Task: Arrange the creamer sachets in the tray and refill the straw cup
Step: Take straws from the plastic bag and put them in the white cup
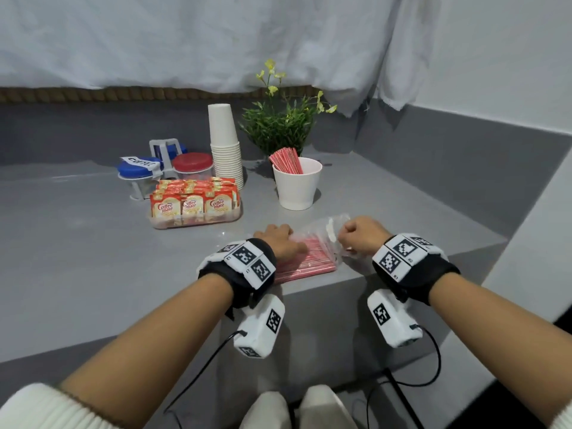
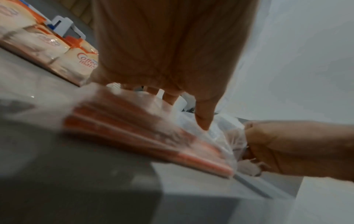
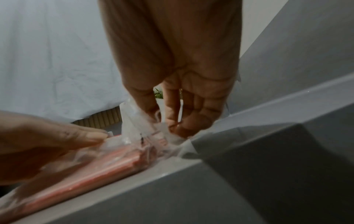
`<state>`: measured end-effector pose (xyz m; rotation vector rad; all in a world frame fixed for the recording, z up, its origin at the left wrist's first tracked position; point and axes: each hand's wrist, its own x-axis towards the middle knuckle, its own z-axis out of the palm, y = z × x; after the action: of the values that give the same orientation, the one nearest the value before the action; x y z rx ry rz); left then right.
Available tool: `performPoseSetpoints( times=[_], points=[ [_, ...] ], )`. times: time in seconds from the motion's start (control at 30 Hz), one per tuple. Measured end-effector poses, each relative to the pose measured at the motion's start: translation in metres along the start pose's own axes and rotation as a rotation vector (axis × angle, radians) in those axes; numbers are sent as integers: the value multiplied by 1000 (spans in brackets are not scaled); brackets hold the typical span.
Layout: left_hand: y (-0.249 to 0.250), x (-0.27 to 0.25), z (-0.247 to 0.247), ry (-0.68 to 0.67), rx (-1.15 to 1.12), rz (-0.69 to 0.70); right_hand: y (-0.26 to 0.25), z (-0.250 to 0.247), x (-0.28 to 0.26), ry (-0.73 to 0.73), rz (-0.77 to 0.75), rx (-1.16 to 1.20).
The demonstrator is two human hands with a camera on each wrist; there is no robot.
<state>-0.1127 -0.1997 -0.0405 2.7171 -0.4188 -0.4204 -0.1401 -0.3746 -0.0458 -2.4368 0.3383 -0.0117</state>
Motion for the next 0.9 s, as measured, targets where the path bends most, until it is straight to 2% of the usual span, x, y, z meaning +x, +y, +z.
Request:
performPoseSetpoints(
  times=[0.1, 0.37, 0.53, 0.7, 0.9],
  points=[
    [-8, 0, 11, 10, 38, 15, -1, 4, -5, -83, -7, 19],
    [-10, -6, 15, 81, 140, 2, -21, 16, -2, -31, -118, -5],
    [-11, -7, 14, 120, 194, 9, -23, 20, -2, -50, -97, -9],
    [-14, -6, 21, 160, 158, 27, -16, 19, 15, 7, -109, 80],
    [-19, -7, 29, 241, 126, 72, -13, 15, 9, 2, -79, 441]
  ],
)
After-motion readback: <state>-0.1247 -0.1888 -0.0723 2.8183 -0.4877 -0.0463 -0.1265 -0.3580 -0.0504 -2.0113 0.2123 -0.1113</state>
